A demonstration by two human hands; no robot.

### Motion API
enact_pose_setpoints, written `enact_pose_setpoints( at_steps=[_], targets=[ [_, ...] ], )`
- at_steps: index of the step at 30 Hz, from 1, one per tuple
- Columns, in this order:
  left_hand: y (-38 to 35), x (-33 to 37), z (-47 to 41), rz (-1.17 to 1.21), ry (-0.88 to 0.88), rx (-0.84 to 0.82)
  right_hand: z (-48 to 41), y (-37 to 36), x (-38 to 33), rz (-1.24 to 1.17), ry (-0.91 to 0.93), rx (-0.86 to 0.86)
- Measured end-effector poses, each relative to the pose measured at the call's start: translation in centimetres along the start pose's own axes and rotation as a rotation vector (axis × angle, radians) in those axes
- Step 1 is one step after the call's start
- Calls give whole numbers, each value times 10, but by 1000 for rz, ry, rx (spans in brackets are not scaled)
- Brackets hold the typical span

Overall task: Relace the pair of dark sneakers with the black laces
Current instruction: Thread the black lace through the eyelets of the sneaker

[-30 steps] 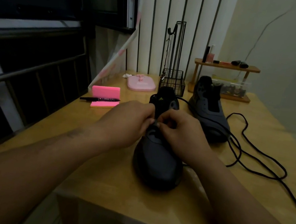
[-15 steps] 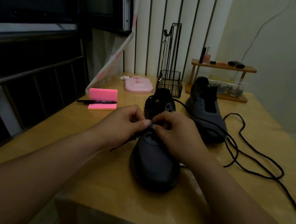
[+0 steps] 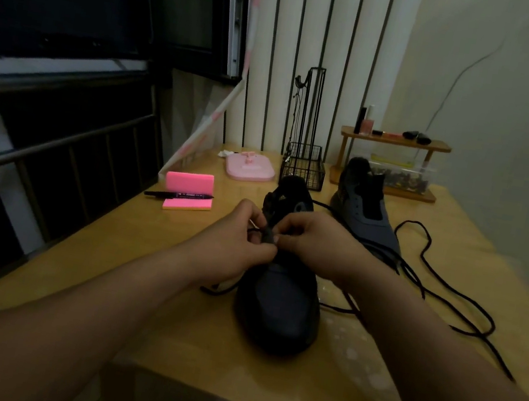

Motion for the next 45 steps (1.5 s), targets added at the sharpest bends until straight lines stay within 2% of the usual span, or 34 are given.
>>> enact_pose_setpoints(
  at_steps=[9, 14, 19, 21, 23, 24, 25, 28, 29, 30, 31, 32, 35, 36, 37, 39, 42, 44, 45],
  targets=[
    [-5, -1, 1, -20, -25, 13, -1, 9, -19, -66, -287, -104],
    [-8, -5, 2, -7, -36, 39, -1, 6, -26, 112, -304, -104],
    [-12, -3, 4, -255, -197, 86, 15, 13, -23, -170, -274, -117],
    [-12, -3, 3, -310, -174, 49, 20, 14, -19, -215, -257, -80],
    [-10, -3, 2, -308, -138, 21, 24, 22, -15, -214, -228, 37],
    [-9, -3, 2, -303, -126, 13, 26, 29, -11, -299, -218, 121],
    [-7, -3, 2, -301, -117, 12, 28, 37, -5, -481, -221, 201],
    [-5, -3, 3, -310, -95, 19, 32, 67, 10, -1235, -209, 320],
    [-6, -3, 3, -322, -96, 16, 32, 75, 13, -1380, -194, 343],
    [-6, -2, 3, -338, -99, 16, 31, 79, 16, -1414, -197, 356],
    [-6, -1, 3, -350, -99, 17, 30, 81, 16, -1318, -214, 350],
    [-7, -1, 3, -356, -100, 19, 30, 79, 15, -1061, -226, 317],
    [-6, -1, 3, -347, -111, 13, 27, 52, 1, 21, -108, 74],
    [-6, -1, 2, -343, -114, 7, 25, 41, -1, 242, -64, -16],
    [-6, -1, 2, -343, -119, 2, 21, 33, -3, 365, -44, -71],
    [-5, -1, 0, -362, -129, 4, 17, 28, -11, 470, -25, -107],
    [-6, -3, -1, -358, -121, 4, 20, 36, -16, 435, -29, -134],
    [-6, -3, 0, -344, -115, -3, 25, 53, -9, 259, -47, 17],
    [-6, -3, 0, -339, -113, -8, 26, 66, 0, 21, -80, 137]
  ],
)
Point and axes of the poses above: each hand's wrist, its own z-axis away from the middle knuckle, its own y-axis out of the back of the hand, x = y × z, the point moved 4 cm from there along -z, towards the middle knuckle, and after that the axes turned 4 degrees about -y, right-handed, at the moved point
